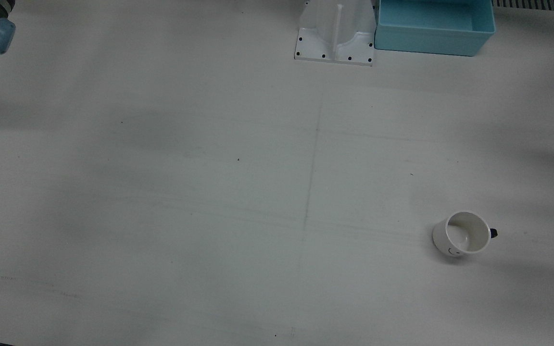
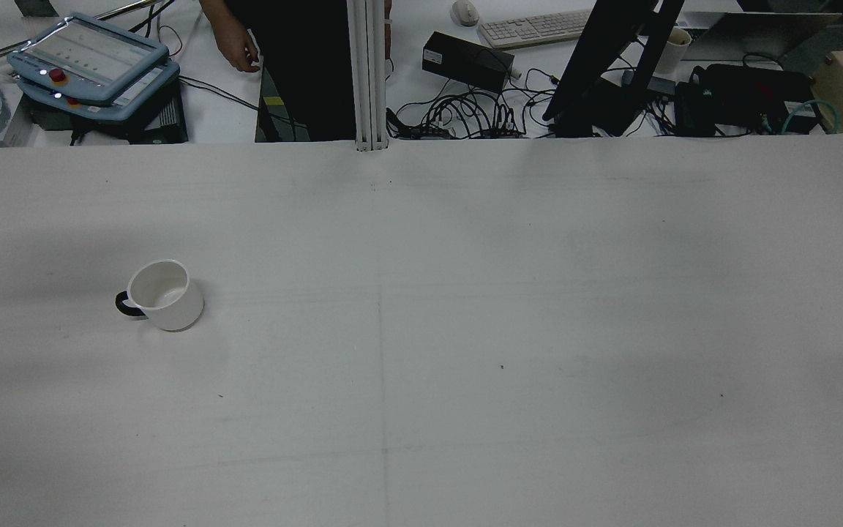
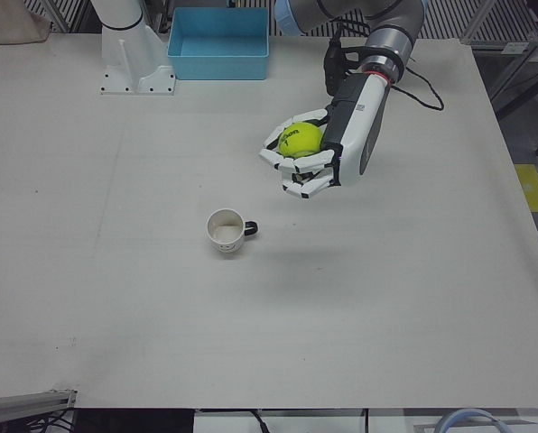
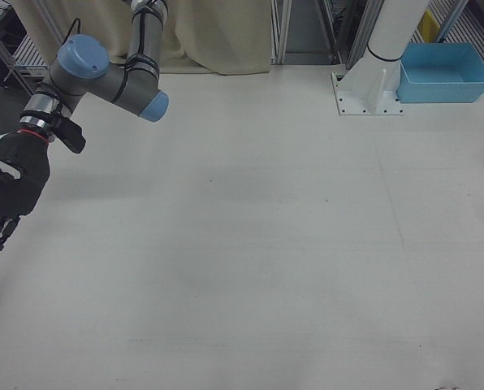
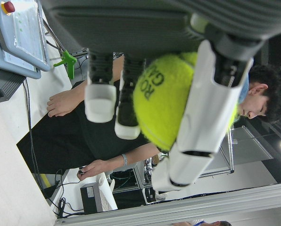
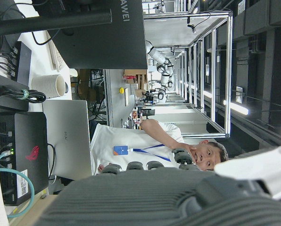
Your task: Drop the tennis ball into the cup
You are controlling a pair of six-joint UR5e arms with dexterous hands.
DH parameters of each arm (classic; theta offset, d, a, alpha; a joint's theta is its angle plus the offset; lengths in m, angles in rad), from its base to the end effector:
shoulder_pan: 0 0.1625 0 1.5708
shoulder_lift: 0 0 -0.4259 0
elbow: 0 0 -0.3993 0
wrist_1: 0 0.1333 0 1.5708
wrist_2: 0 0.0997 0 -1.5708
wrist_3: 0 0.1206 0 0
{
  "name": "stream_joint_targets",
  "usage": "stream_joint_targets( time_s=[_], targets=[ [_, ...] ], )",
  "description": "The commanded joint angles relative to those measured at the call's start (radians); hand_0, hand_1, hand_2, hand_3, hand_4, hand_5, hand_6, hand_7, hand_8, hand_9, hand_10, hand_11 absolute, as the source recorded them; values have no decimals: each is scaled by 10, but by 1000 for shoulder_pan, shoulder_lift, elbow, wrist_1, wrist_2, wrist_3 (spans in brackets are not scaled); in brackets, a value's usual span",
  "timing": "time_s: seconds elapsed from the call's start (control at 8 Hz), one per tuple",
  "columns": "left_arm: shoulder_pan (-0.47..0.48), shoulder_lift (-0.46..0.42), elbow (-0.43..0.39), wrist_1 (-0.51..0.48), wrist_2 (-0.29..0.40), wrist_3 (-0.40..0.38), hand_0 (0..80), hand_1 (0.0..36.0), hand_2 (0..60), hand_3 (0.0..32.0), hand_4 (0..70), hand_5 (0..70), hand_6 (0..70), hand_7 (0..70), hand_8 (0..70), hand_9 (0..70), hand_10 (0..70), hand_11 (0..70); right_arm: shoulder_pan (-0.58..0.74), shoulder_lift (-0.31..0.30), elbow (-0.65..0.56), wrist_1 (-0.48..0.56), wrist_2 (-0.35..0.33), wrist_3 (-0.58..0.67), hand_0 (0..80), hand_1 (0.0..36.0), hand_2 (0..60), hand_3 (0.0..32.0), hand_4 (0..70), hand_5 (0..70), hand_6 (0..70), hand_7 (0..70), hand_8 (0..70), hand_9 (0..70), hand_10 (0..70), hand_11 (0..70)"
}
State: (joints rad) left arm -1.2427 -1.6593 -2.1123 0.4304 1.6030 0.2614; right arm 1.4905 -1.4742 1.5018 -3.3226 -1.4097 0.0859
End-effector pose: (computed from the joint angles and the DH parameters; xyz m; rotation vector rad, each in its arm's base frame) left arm 0.0380 -0.5133 0.4253 -0.1008 2.1662 -1.6869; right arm 0.1086 -0.5531 0.6921 -0.0214 1.9789 -2.2979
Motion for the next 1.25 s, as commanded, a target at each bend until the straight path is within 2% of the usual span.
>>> stream_joint_targets(
  time_s=[0.0,0.38,0.88,1.0,1.12],
  targets=[
    [41,-10,-20,17,-2,-1,793,360,600,0,619,251,359,700,697,700,700,700,0,0,0,0,0,0,0,0,0,0,0,0,0,0,0,0,0,0],
    [189,-85,-14,76,-20,6,797,360,600,0,618,251,358,700,696,700,700,700,0,0,0,0,0,0,0,0,0,0,0,0,0,0,0,0,0,0],
    [215,-82,6,71,-26,25,800,360,600,0,607,251,356,700,694,700,700,700,0,0,0,0,0,0,0,0,0,0,0,0,0,0,0,0,0,0],
    [305,-88,6,57,-35,59,800,360,600,0,605,251,355,700,691,700,700,700,-1,0,-2,0,0,0,0,0,0,0,0,0,0,0,0,0,0,0],
    [375,-88,8,59,-101,59,800,360,600,0,594,251,351,700,684,700,700,700,0,0,-2,0,0,0,0,0,0,0,0,0,0,0,0,0,0,0]
  ],
)
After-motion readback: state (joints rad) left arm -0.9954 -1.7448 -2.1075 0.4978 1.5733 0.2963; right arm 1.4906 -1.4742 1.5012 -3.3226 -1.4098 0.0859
